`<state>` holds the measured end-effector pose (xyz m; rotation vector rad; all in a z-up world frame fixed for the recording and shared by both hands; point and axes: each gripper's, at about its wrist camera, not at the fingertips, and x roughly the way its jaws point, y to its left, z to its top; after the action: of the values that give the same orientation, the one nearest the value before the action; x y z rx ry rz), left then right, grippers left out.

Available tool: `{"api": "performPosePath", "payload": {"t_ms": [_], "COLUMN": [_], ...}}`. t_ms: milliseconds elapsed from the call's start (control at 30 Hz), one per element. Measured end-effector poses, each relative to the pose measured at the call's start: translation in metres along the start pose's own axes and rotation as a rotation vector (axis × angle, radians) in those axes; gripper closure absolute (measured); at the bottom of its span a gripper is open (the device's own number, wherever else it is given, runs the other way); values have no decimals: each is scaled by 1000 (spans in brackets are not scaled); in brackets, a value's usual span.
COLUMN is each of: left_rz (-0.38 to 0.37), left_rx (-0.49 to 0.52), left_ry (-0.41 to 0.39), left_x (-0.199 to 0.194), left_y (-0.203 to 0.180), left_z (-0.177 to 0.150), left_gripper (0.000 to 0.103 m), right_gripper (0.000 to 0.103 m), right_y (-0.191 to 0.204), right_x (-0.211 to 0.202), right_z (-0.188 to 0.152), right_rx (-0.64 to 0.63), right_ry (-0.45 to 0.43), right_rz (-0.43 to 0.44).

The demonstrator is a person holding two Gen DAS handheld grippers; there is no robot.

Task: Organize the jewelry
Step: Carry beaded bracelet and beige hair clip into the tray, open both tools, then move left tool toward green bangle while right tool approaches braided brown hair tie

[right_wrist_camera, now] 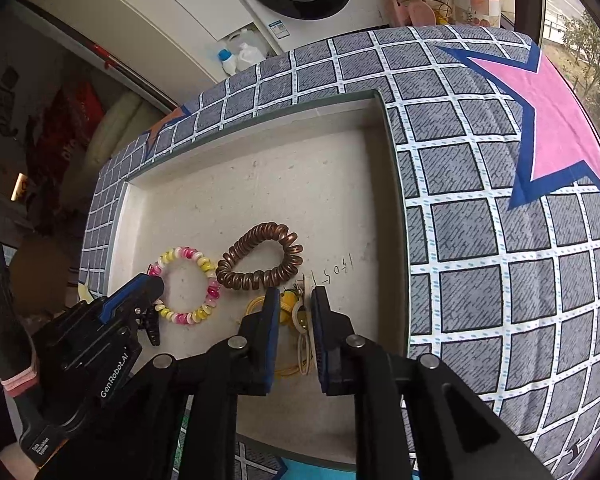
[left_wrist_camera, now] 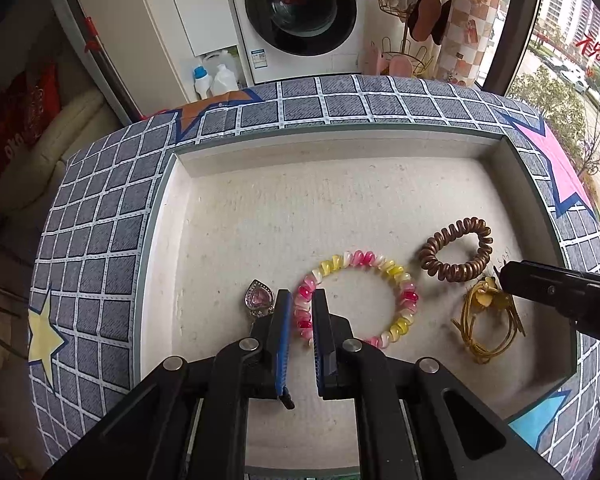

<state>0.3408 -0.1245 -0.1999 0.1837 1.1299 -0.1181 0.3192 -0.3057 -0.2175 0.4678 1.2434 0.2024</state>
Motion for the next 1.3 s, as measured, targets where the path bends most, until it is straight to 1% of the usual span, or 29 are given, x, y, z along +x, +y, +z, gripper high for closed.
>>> {"api": "performPosePath", "payload": {"t_ms": [33,67,300,400,433,467,500,533,600,633,667,700,767,833,933,1100,1300], "left_rz": [0,-2,-12,-25,-30,-26,2,18,5,2,5,8,11,14,17,6,-16], "left_rx": [-2,-4,-18,-32,-36,-45,-63,-62,-61,-66,-67,-65,-64,-67,-75,-91,-88], "left_ry": [2,3,-18,-35,-39,-44,-82,-103,-103,-107,-112,-118,-124,-126,-117,-74,-11], "left_x": [0,0,-11,-20,-23,-26,-33,-39,-47,-52,-57,-62,-71,-79,-87,-92,-87], "left_y": [0,0,5,9,11,13,15,17,20,22,24,25,30,35,45,58,60], "left_z": [0,0,2,1,1,0,-2,-3,-4,-5,-7,-10,-17,-26,-44,-76,-113], "left_gripper": [81,81,81,80,54,0,0,0,0,0,0,0,0,0,0,0,0], "right_gripper": [75,73,72,69,67,62,59,56,55,52,44,40,28,19,19,19,19], "right_y": [1,1,8,10,10,11,12,12,15,17,19,21,23,24,26,32,35], "right_x": [-2,-4,-21,-31,-34,-38,-42,-47,-56,-61,-64,-67,-74,-81,-88,-94,-94], "right_z": [0,1,1,-2,-3,-4,-6,-7,-11,-14,-16,-19,-25,-32,-46,-73,-109], "right_rx": [1,1,19,26,29,31,33,35,36,36,36,36,37,40,49,39,26], "right_ry": [-6,-12,-51,-66,-71,-76,-83,-91,-104,-110,-114,-116,-123,-128,-123,-103,-54], "right_rz": [4,9,41,49,53,57,63,69,80,85,91,95,100,102,106,89,52]}}
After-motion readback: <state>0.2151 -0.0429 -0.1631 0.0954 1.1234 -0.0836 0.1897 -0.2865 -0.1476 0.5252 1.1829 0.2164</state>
